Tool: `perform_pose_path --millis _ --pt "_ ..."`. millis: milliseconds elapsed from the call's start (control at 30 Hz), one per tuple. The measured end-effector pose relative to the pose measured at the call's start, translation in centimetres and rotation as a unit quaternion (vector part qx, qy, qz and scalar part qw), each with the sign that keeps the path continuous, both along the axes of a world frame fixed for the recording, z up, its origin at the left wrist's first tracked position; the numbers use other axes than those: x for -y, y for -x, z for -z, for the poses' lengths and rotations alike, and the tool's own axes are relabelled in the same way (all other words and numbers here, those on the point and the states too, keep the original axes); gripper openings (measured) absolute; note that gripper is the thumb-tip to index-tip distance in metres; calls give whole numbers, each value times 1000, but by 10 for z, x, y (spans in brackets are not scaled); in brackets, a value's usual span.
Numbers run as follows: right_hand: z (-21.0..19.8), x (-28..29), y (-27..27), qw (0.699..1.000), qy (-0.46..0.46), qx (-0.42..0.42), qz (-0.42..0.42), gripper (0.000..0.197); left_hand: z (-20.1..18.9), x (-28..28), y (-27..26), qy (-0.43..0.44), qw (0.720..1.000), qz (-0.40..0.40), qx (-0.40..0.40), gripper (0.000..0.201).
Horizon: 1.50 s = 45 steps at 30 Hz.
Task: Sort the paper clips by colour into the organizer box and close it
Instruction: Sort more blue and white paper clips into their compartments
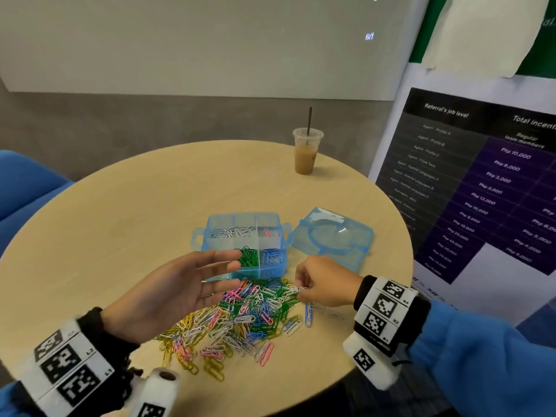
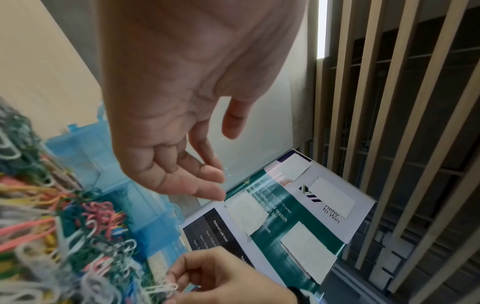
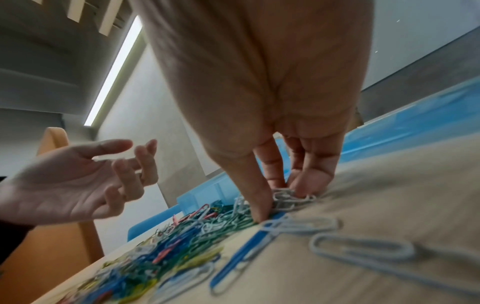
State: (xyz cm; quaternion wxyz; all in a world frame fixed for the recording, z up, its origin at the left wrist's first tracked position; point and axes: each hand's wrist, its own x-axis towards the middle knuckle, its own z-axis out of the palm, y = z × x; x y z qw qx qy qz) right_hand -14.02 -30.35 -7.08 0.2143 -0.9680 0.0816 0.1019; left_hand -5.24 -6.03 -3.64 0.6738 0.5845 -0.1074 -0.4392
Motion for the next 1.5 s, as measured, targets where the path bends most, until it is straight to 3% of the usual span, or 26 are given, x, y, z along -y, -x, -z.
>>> perform_pose_path --millis 233,500,700,800,933,1067,1167,1300,1400,1500 --pt "1 15 -7 1000 -29 -7 -1 21 7 -3 -2 17 999 -13 -27 50" --pt "-12 32 -11 970 -239 -23 38 16 13 -7 -9 41 997 -20 -55 50" --pt "-22 30 -10 949 -316 -16 9 12 15 -1 -6 37 998 -21 -46 47" --pt "-30 15 -14 944 -329 11 -17 10 17 10 3 14 1000 -19 8 33" --pt "-39 -10 -25 949 -304 60 -51 11 16 28 10 -14 987 -51 150 26" --pt "-37 -26 -36 961 -234 120 -79 17 11 35 5 -2 978 -89 187 25" --pt "-39 -28 -42 958 -248 129 -72 13 12 32 1 10 973 -118 199 23" --pt "-44 -28 -47 929 -354 95 -48 8 14 23 -9 23 969 -151 194 22" --pt "-40 -25 -59 898 -421 123 38 9 15 17 -19 35 967 -166 187 21" --pt "-34 -23 -83 818 -521 175 172 9 13 11 -28 44 967 -177 180 19"
